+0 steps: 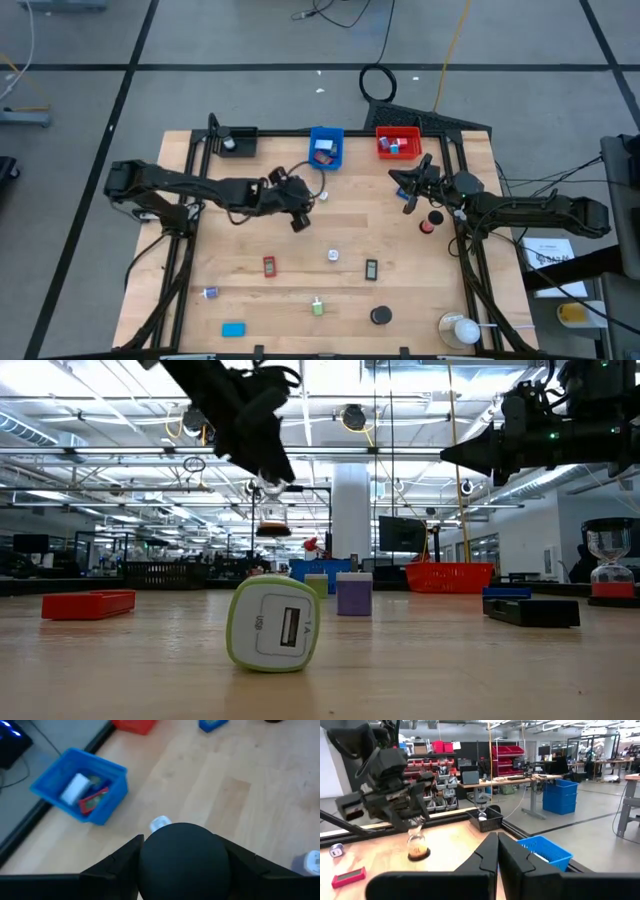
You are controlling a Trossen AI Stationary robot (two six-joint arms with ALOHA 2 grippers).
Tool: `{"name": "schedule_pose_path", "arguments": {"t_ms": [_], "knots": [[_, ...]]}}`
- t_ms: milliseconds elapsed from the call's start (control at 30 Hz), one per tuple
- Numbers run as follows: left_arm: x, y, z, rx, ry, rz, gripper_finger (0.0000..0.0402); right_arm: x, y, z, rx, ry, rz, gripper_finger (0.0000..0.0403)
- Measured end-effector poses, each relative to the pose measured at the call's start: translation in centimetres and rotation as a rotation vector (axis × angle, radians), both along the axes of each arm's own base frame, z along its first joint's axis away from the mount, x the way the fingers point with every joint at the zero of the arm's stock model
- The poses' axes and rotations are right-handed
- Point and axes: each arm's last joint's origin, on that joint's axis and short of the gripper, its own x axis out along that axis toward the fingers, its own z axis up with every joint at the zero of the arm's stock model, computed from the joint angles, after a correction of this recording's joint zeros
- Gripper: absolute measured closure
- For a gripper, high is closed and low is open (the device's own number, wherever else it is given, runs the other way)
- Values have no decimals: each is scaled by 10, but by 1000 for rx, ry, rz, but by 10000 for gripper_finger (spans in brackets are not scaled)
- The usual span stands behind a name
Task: Pick & Place Office items
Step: Put the orange hourglass into the black basket
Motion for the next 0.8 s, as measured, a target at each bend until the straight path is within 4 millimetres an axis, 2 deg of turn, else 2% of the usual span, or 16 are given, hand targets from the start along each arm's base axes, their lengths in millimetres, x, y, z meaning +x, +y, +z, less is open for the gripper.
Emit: {"name": "schedule_pose_path", "arguments": {"t_ms": [167, 467, 800], "knots": [[-31, 6, -2, -11, 27, 80, 193, 0, 0, 0, 0, 0, 0, 401], [-85, 44, -33, -64, 104, 320, 193, 0, 0, 0, 1, 1, 0, 402], [-118, 96, -49, -79, 162, 536, 193, 0, 0, 0, -13, 7, -2, 402]]}}
